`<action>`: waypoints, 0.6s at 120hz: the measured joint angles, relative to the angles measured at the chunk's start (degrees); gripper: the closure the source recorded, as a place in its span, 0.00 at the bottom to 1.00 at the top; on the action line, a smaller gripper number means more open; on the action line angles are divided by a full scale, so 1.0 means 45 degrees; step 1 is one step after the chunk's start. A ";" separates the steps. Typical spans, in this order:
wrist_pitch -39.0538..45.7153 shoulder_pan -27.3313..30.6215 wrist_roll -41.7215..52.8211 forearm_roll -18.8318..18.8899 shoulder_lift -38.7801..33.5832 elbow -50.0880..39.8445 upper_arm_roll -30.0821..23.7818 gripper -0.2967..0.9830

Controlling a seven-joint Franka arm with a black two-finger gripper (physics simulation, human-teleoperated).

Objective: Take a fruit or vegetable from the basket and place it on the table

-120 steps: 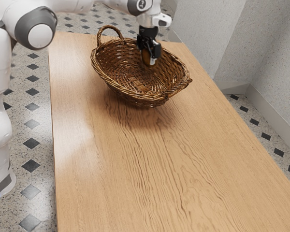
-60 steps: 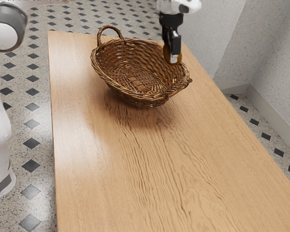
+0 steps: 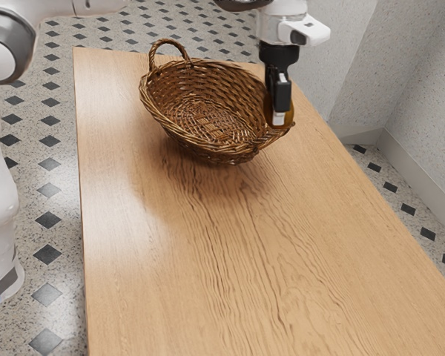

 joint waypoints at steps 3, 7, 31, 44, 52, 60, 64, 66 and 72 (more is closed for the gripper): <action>0.0007 0.0008 -0.0039 0.0000 0.0003 0.0000 -0.0116 0.43; 0.0014 0.0071 -0.0095 -0.0002 0.0011 0.0000 -0.0352 0.43; 0.0261 -0.0185 -0.0468 -0.0048 0.0153 0.0000 -0.1579 0.44; 0.0477 -0.0436 -0.0655 -0.0089 0.0232 -0.0001 -0.1920 0.36; 0.0555 -0.0555 -0.0792 -0.0117 0.0239 -0.0002 -0.1961 0.31; 0.0611 -0.0535 -0.0911 -0.0126 0.0227 -0.0002 -0.1977 0.28; 0.0631 -0.0486 -0.0960 -0.0121 0.0224 -0.0002 -0.1978 0.27; 0.0639 -0.0453 -0.0984 -0.0119 0.0223 -0.0002 -0.1978 0.27; 0.0661 -0.0323 -0.1053 -0.0145 0.0210 -0.0019 -0.1979 0.26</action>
